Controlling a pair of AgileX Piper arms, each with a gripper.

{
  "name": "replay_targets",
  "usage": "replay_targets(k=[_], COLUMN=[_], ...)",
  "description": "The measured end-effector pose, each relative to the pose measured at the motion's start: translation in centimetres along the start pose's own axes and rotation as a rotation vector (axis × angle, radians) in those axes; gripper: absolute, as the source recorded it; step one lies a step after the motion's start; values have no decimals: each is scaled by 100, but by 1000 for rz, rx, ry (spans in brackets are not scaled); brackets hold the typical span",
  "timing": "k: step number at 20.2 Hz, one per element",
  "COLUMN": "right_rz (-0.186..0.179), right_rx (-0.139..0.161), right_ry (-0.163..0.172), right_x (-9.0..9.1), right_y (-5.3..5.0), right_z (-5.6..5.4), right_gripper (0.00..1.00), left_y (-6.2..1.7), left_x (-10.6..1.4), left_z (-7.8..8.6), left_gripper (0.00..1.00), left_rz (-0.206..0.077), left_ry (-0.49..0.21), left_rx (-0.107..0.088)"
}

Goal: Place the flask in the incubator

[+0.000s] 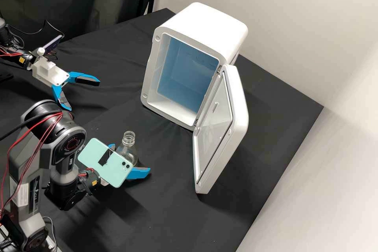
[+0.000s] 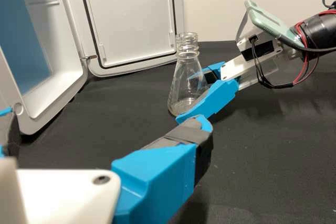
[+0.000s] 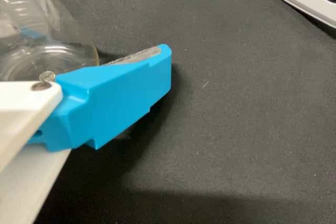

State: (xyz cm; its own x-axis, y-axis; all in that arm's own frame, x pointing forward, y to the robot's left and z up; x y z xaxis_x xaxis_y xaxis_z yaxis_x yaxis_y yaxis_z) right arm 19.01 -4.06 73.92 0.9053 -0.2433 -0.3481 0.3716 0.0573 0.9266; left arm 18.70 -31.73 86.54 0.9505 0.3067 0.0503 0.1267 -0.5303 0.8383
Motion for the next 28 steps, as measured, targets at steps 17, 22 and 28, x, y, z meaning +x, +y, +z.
replay_targets(k=[17, 22, 28], right_rz=[49, 67, 86], right_rx=[-29, -63, -68], right_ry=[23, 30, 39], right_x=[-14, 8, 57], right_y=[66, 80, 107], right_z=[-70, -114, -153], right_gripper=[100, 100, 100], left_y=[0, 0, 0], left_x=[0, 0, 0], left_z=[0, 0, 0], left_gripper=[100, 100, 100], left_rz=[0, 0, 0], left_ry=[0, 0, 0], left_rx=[0, 0, -14])
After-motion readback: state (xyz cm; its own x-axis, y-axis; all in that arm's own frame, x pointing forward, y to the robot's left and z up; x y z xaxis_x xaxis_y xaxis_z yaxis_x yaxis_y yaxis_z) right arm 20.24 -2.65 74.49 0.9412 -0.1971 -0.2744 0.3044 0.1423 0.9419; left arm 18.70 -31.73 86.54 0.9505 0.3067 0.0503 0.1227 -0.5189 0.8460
